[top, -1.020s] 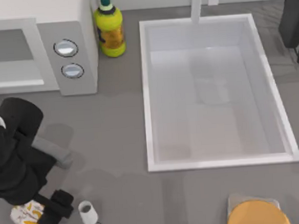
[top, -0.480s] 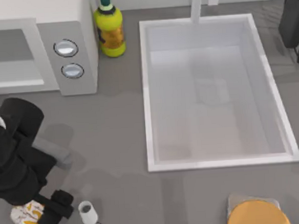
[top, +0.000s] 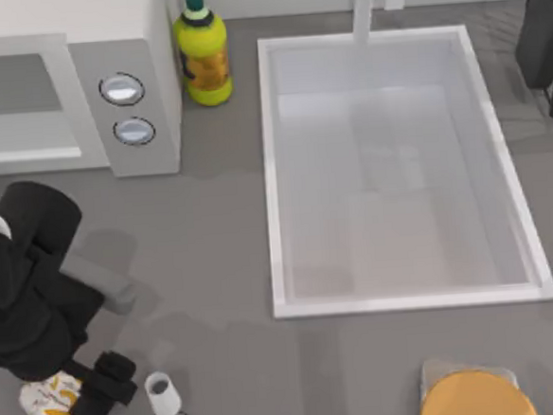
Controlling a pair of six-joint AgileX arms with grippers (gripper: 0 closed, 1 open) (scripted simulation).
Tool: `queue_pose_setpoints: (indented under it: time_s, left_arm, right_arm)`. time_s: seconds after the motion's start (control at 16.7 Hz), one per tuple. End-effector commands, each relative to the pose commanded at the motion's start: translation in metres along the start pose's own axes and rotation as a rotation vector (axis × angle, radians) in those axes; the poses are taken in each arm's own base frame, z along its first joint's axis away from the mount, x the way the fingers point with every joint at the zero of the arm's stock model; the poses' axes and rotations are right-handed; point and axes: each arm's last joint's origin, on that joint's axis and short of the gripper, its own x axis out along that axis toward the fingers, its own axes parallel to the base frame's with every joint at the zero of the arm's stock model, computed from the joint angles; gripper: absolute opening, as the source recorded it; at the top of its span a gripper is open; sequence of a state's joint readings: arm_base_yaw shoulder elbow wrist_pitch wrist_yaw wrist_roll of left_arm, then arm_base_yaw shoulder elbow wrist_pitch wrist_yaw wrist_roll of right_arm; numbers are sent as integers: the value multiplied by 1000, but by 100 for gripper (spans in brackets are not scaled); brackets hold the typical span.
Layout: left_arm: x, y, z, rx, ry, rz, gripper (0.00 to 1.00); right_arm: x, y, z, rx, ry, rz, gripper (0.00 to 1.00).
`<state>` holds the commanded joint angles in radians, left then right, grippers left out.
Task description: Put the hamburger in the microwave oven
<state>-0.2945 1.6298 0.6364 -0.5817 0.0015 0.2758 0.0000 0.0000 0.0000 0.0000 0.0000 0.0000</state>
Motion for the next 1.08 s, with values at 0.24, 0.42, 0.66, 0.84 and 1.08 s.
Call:
queue_pose_setpoints:
  time_s: [0.24,0.42,0.66,0.84,1.08]
  left_arm:
    - [-22,3,5,-5,-54,4,0]
    - [-32,7,14,-10,-91,52,0]
    - [-63,13,38,-21,-197,142,0]
    - [-95,17,46,-39,-269,186,0]
    - [-124,18,37,-55,-256,178,0]
  right_arm:
    - [0,0,0,0,0,0,100]
    - [0,0,0,0,0,0,100]
    - [0,0,0,0,0,0,100]
    - [0,0,0,0,0,0,100]
    - [0,0,0,0,0,0,100]
